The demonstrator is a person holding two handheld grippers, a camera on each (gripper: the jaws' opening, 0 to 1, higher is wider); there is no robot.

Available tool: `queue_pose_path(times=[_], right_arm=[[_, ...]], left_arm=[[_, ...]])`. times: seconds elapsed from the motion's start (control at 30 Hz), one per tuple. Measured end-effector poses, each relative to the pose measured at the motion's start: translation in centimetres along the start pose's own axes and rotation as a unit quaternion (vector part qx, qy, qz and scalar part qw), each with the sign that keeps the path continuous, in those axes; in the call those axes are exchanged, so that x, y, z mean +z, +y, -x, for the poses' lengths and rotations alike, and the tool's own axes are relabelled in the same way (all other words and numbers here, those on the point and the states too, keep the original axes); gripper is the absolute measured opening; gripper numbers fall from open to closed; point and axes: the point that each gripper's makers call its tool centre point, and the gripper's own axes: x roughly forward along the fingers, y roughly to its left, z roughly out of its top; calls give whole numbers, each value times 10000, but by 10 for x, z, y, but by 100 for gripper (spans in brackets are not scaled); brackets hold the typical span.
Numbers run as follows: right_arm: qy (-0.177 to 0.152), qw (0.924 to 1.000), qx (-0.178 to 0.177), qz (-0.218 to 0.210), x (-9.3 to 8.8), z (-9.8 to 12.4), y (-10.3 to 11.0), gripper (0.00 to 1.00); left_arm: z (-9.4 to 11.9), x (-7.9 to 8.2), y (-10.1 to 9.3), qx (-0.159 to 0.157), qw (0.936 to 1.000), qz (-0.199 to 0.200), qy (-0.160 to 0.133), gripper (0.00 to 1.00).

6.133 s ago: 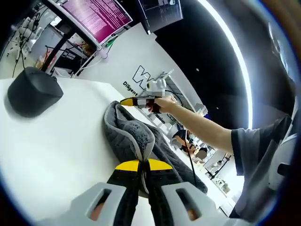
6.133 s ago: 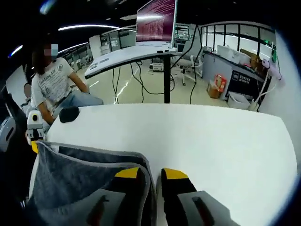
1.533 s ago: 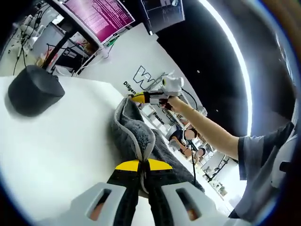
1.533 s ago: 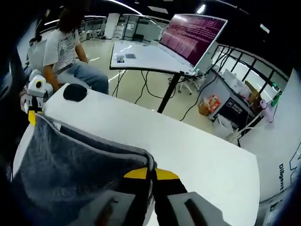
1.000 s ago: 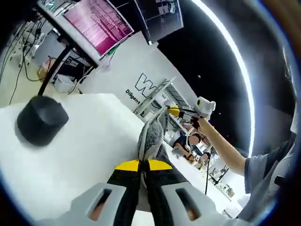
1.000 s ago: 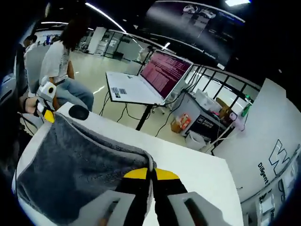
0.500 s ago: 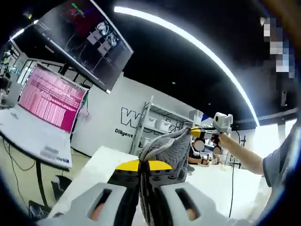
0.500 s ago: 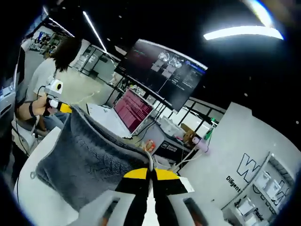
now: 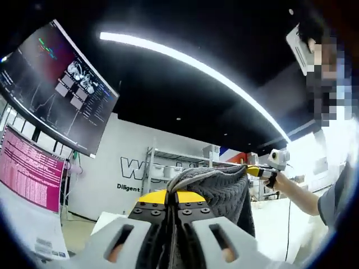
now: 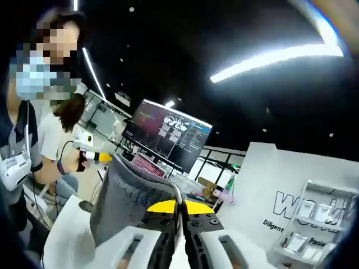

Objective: Fold the towel on the table until its edges align and the towel forms a compact rectangular stack.

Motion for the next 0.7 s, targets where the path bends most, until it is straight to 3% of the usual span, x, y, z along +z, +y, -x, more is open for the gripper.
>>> queue_pose_path(times=[0.27, 0.47, 0.7], right_arm=[[93, 9992, -267, 295, 13, 48, 11, 3], [195, 9985, -313, 413, 21, 71, 27, 3], [339, 9971, -298, 621, 31, 97, 54, 3]], left_arm=[[-9, -2, -27, -383, 9992, -18, 122, 5], [-7, -8, -41, -631, 9976, 43, 292, 5], [6, -10, -56, -1099, 9917, 490, 459, 5]])
